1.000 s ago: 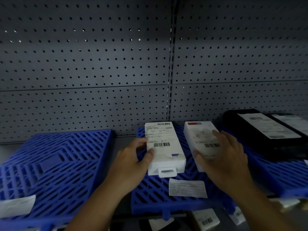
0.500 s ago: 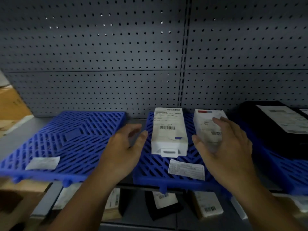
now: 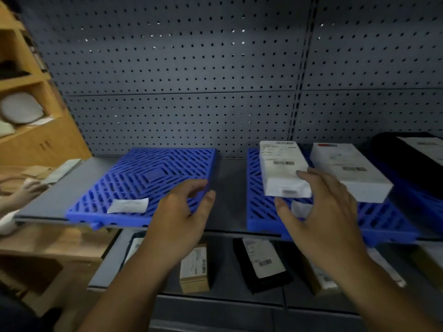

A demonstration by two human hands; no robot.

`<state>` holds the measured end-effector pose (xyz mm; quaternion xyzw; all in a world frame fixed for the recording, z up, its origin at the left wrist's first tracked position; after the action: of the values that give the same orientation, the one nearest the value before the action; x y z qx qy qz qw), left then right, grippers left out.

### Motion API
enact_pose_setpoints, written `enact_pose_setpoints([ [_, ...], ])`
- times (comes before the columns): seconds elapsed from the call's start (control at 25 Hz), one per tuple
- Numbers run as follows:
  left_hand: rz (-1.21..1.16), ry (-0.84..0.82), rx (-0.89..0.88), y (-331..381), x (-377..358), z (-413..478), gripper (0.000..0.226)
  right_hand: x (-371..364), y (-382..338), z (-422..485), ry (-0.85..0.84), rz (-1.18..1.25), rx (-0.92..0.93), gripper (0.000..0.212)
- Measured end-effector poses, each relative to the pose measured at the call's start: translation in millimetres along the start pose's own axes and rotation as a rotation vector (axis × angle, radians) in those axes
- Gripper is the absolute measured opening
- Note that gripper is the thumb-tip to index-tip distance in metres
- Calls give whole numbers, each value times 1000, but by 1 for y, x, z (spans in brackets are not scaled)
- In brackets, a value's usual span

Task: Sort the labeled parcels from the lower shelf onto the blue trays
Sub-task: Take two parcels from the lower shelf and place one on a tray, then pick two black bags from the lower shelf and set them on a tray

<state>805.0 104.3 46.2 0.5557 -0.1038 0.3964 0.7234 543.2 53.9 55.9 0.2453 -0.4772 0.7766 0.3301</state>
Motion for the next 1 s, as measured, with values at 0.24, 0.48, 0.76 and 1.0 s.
enact_pose_setpoints([
  [0.24, 10, -56, -46, -77, 83, -34, 43, -61, -83, -72, -51, -36, -71, 69],
  [0.48, 49, -52, -42, -125, 136, -65, 46, -94, -129, -118, -79, -51, -78, 65],
  [0.76, 22, -41, 32, -145, 142, -91, 39, -117, -131, -137, -154, -63, -68, 61],
  [1.0, 70, -102, 91, -174, 119, -106, 37, -139, -96, -154, -251, -65, -166, 60],
])
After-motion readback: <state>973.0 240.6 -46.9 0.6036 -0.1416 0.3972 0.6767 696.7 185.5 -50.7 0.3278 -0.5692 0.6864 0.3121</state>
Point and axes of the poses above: each hand's wrist, its own z-axis towards the middle knuckle, its own x-axis out of the back of the hand, y = z × x, the point moved 8 cm from there along z, towards the middle knuckle, and after that the axes turned 2 degrees about -x, right-handed, at the moved point
